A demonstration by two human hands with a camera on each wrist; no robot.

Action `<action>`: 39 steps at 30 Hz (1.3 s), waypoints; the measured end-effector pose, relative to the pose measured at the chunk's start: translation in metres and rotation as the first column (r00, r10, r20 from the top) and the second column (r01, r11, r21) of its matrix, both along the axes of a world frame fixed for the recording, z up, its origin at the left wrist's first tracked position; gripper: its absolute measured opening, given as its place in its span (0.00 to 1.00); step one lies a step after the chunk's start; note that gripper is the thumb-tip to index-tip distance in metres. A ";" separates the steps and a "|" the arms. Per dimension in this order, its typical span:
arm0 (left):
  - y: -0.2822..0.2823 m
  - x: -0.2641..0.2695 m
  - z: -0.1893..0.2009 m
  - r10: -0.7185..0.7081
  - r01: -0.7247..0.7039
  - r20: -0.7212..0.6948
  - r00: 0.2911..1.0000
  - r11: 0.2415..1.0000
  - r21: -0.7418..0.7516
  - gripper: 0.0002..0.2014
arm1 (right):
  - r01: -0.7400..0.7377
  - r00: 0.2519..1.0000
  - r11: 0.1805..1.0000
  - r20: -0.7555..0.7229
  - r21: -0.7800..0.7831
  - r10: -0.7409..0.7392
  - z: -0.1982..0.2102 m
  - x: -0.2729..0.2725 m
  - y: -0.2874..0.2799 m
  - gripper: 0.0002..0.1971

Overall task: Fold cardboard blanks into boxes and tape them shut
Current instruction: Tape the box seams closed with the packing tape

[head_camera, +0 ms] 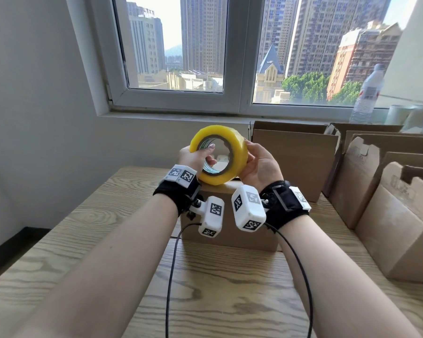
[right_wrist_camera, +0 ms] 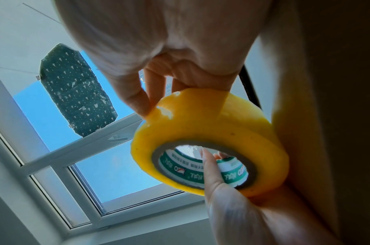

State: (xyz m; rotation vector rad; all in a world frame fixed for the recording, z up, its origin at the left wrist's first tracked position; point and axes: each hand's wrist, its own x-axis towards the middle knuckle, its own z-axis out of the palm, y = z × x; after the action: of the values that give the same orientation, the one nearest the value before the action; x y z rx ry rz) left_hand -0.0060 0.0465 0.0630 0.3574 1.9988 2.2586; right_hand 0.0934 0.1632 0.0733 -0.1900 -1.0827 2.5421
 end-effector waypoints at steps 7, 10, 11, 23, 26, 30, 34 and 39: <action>0.002 -0.002 -0.002 0.024 -0.025 -0.022 0.999 0.999 -0.031 0.07 | 0.174 0.985 0.973 -0.008 0.154 -0.174 -0.005 -0.005 -0.004 0.17; 0.002 -0.004 -0.003 0.037 -0.037 -0.023 0.999 0.999 -0.030 0.07 | 0.206 0.978 0.962 -0.015 0.181 -0.207 -0.004 -0.005 -0.004 0.15; 0.002 -0.004 -0.003 0.038 -0.039 -0.024 0.999 0.999 -0.033 0.07 | 0.196 0.980 0.964 -0.019 0.181 -0.196 -0.005 -0.005 -0.003 0.16; 0.001 -0.006 -0.003 0.038 -0.039 -0.024 0.999 0.998 -0.056 0.09 | 0.083 0.996 0.996 -0.021 0.033 -0.082 -0.004 -0.005 -0.001 0.14; 0.001 -0.006 -0.003 0.033 -0.034 -0.022 0.999 0.998 -0.049 0.09 | 0.071 0.997 0.997 -0.016 0.027 -0.071 -0.004 -0.006 0.000 0.11; 0.001 -0.005 -0.003 0.031 -0.032 -0.024 0.999 0.998 -0.048 0.09 | 0.057 0.998 0.998 -0.018 0.021 -0.056 -0.004 -0.006 0.001 0.11; 0.000 -0.004 -0.003 0.026 -0.027 -0.023 0.999 0.998 -0.057 0.09 | 0.043 0.999 0.999 -0.007 0.025 -0.043 -0.003 -0.005 0.002 0.10; 0.000 -0.003 -0.002 0.023 -0.025 -0.030 0.999 0.998 -0.055 0.08 | 0.020 1.000 0.998 -0.001 0.053 -0.020 -0.003 -0.003 0.002 0.09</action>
State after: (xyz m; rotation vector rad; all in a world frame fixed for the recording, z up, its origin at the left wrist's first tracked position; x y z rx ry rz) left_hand -0.0086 0.0466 0.0605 0.3660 2.0867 2.2191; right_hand 0.0900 0.1653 0.0703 -0.1845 -1.1410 2.4927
